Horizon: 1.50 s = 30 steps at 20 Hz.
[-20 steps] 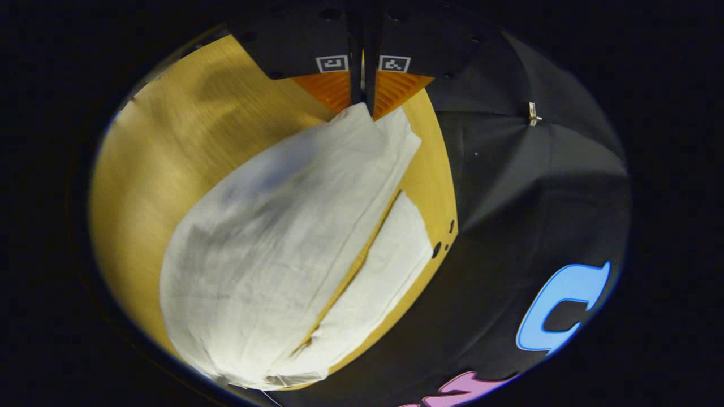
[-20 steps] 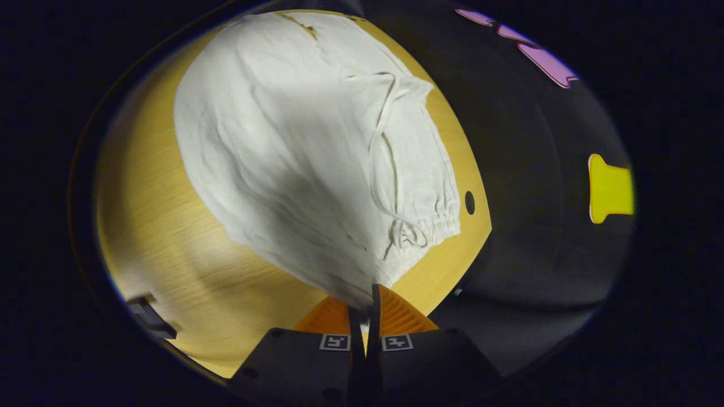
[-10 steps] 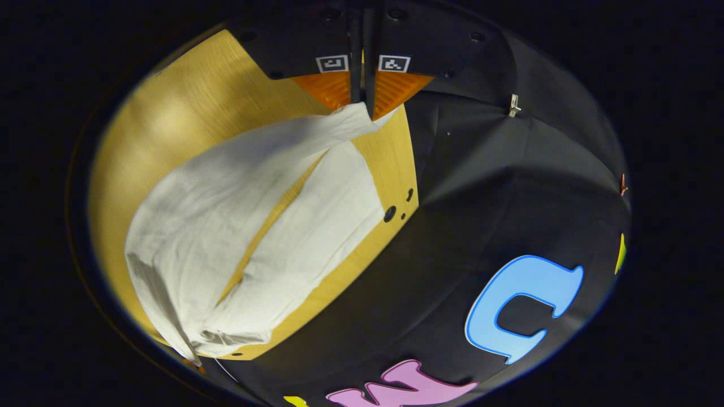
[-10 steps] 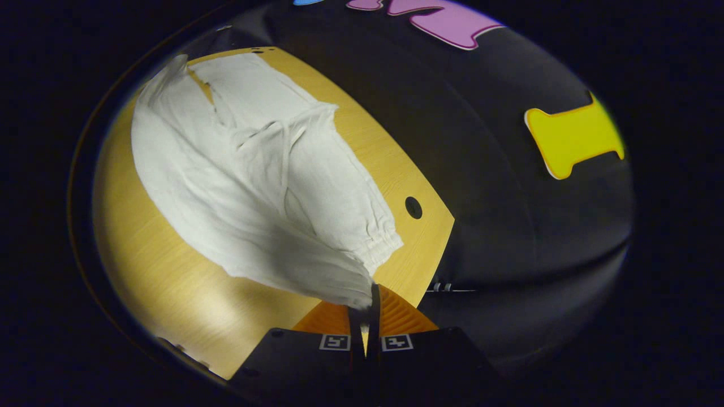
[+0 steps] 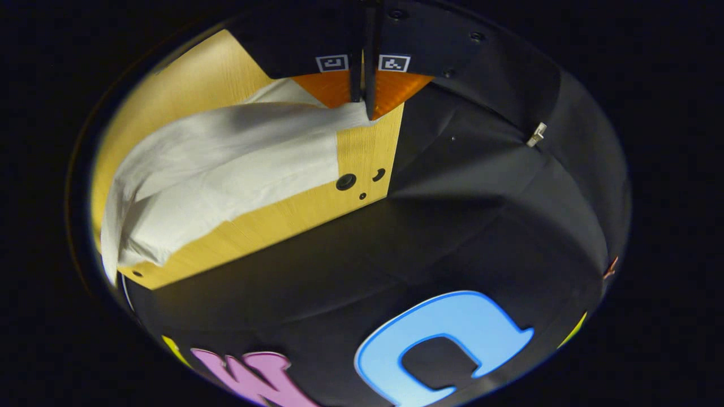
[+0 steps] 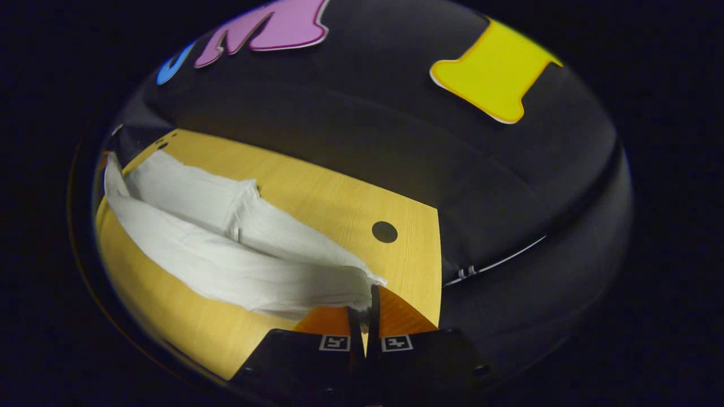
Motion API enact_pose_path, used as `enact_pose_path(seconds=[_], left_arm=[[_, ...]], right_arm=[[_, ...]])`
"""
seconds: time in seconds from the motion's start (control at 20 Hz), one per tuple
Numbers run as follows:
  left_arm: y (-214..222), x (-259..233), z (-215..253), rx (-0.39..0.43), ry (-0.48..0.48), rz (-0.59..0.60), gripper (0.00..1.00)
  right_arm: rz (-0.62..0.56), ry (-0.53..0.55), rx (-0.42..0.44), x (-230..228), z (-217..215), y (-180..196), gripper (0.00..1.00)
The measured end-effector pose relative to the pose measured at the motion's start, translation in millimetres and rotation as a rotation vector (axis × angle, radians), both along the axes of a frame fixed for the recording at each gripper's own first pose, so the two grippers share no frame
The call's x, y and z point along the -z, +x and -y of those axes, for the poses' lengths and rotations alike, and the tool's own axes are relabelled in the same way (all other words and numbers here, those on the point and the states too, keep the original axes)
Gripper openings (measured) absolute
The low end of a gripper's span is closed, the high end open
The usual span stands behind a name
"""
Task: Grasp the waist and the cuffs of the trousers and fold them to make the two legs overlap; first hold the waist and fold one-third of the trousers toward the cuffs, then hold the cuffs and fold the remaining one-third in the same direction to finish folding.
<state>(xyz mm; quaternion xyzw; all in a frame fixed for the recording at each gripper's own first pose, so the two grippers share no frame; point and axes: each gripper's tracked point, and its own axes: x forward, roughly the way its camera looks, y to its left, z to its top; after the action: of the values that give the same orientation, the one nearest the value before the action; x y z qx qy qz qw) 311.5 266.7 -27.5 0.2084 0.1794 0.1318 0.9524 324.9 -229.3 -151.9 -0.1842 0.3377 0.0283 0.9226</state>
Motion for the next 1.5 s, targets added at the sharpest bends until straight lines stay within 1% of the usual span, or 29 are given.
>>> enact_pose_path(seconds=[0.05, 0.1, 0.15, 0.25, 0.3, 0.4, 0.5, 0.55, 0.6, 0.65, 0.7, 0.75, 0.8, 0.9, 0.95, 1.1, 1.2, 1.3, 1.4, 1.5], left_arm=[[15, -2, -5, -0.017, -0.035, 0.003, 0.05], [30, -2, -8, -0.031, -0.064, 0.005, 0.05], [44, 0, -11, -0.039, -0.095, -0.001, 0.05], [68, 12, -9, -0.055, -0.173, -0.019, 0.07], [79, 20, -9, -0.064, -0.216, -0.031, 0.05], [93, 38, -6, -0.083, -0.288, -0.061, 0.05], [102, 57, -6, -0.107, -0.331, -0.082, 0.08], [103, 67, -9, -0.131, -0.337, -0.096, 0.13], [100, 72, -13, -0.156, -0.33, -0.112, 0.13], [101, 78, -17, -0.183, -0.327, -0.119, 0.17], [101, 80, -17, -0.191, -0.336, -0.116, 0.3], [102, 80, -14, -0.187, -0.352, -0.104, 0.44], [104, 78, -12, -0.179, -0.365, -0.088, 0.58], [97, 68, -16, -0.193, -0.339, -0.068, 0.86], [93, 63, -19, -0.201, -0.319, -0.059, 0.99], [83, 35, -12, -0.182, -0.294, 0.016, 0.97], [69, 22, 2, -0.153, -0.332, 0.061, 0.97], [46, 16, 14, -0.143, -0.359, 0.064, 0.97], [26, 8, 22, -0.122, -0.326, 0.077, 0.97], [3, 1, 36, -0.105, -0.326, 0.087, 0.97]], right_arm=[[0.007, 0.021, 0.025, -1, -2, 10, 0.05], [0.009, 0.031, 0.035, -1, -4, 20, 0.1], [0.007, 0.035, 0.039, 0, -7, 31, 0.05], [-0.012, 0.052, 0.057, 10, -11, 51, 0.05], [-0.024, 0.064, 0.068, 19, -14, 60, 0.05], [-0.046, 0.081, 0.097, 35, -12, 74, 0.05], [-0.065, 0.09, 0.127, 52, -11, 81, 0.1], [-0.072, 0.083, 0.148, 57, -6, 82, 0.1], [-0.073, 0.072, 0.167, 63, -2, 84, 0.22], [-0.07, 0.077, 0.178, 65, -2, 86, 0.35], [-0.064, 0.078, 0.192, 65, 1, 87, 0.43], [-0.057, 0.089, 0.198, 65, 0, 87, 0.69], [-0.053, 0.108, 0.2, 62, -1, 87, 0.76], [-0.053, 0.147, 0.236, 62, 0, 83, 0.89], [-0.054, 0.168, 0.269, 59, 4, 77, 1.0], [-0.026, 0.267, 0.352, 57, 11, 62, 0.98], [0.0, 0.312, 0.403, 55, 18, 50, 0.98], [0.024, 0.339, 0.453, 58, 28, 40, 0.98], [0.032, 0.372, 0.498, 63, 34, 31, 0.99], [0.022, 0.405, 0.529, 73, 37, 24, 0.99]])
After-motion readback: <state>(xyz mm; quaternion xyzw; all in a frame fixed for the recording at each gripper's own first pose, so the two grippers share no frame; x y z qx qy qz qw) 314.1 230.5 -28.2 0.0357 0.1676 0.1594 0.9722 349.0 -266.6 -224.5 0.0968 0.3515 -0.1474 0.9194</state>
